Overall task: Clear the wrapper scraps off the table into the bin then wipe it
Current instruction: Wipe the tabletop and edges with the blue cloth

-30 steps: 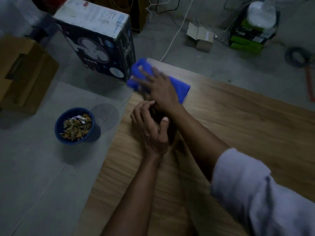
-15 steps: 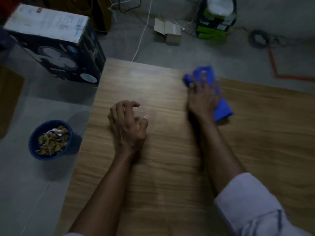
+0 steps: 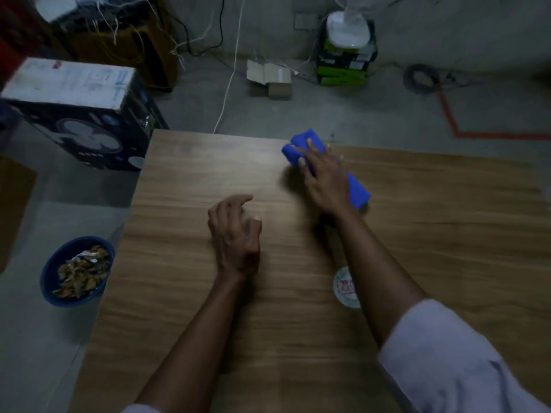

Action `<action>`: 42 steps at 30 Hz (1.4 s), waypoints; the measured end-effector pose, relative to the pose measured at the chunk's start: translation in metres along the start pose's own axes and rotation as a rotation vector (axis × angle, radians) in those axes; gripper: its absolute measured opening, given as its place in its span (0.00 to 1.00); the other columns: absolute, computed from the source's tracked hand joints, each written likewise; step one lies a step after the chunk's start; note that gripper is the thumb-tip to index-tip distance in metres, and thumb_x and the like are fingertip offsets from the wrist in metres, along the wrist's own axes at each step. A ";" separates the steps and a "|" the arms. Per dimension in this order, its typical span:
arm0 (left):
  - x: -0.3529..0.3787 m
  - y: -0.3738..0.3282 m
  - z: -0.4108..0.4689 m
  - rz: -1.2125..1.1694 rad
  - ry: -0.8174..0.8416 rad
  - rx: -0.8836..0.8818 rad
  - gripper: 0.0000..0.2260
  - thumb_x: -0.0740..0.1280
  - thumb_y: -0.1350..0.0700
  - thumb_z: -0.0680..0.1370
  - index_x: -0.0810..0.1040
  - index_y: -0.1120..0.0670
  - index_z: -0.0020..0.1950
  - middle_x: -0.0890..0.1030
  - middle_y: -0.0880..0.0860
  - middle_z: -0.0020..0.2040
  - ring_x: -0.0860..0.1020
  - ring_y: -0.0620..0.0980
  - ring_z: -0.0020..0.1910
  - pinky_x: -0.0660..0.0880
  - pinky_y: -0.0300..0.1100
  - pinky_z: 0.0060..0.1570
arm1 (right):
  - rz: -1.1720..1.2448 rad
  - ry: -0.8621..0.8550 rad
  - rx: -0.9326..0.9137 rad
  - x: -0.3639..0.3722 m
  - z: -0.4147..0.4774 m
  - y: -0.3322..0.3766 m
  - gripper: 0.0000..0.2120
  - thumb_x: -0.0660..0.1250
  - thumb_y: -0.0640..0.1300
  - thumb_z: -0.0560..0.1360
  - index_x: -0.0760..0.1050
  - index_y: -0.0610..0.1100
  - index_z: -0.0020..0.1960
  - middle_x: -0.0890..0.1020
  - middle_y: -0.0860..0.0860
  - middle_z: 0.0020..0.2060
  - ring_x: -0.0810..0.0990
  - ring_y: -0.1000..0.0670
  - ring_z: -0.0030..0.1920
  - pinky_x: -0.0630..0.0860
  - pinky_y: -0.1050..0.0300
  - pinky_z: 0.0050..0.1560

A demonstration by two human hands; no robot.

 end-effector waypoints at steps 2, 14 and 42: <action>0.009 0.005 0.004 0.029 0.041 0.017 0.25 0.60 0.50 0.77 0.74 0.59 0.72 0.75 0.56 0.70 0.70 0.59 0.70 0.63 0.53 0.75 | -0.207 0.007 0.040 0.027 -0.002 -0.001 0.20 0.53 0.57 0.85 0.64 0.63 0.77 0.58 0.57 0.81 0.50 0.41 0.82 0.42 0.38 0.79; 0.004 0.002 -0.012 -0.023 0.035 0.063 0.25 0.59 0.50 0.80 0.72 0.60 0.75 0.73 0.57 0.75 0.66 0.55 0.76 0.56 0.44 0.78 | 0.157 -0.135 -0.323 0.009 -0.076 -0.001 0.18 0.60 0.44 0.79 0.81 0.48 0.65 0.81 0.50 0.67 0.78 0.42 0.68 0.70 0.43 0.68; -0.119 0.031 -0.219 -0.140 0.031 -0.057 0.23 0.64 0.51 0.79 0.76 0.59 0.72 0.75 0.56 0.73 0.68 0.55 0.76 0.64 0.54 0.75 | -0.181 0.058 -0.183 0.059 -0.230 0.041 0.23 0.63 0.50 0.79 0.72 0.62 0.73 0.68 0.57 0.77 0.60 0.38 0.79 0.55 0.38 0.78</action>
Point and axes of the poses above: each hand's wrist, its own z-axis towards the middle knuckle, its own x-axis out of the palm, y = z × x, the point moved 1 cm from there along z, towards the middle knuckle
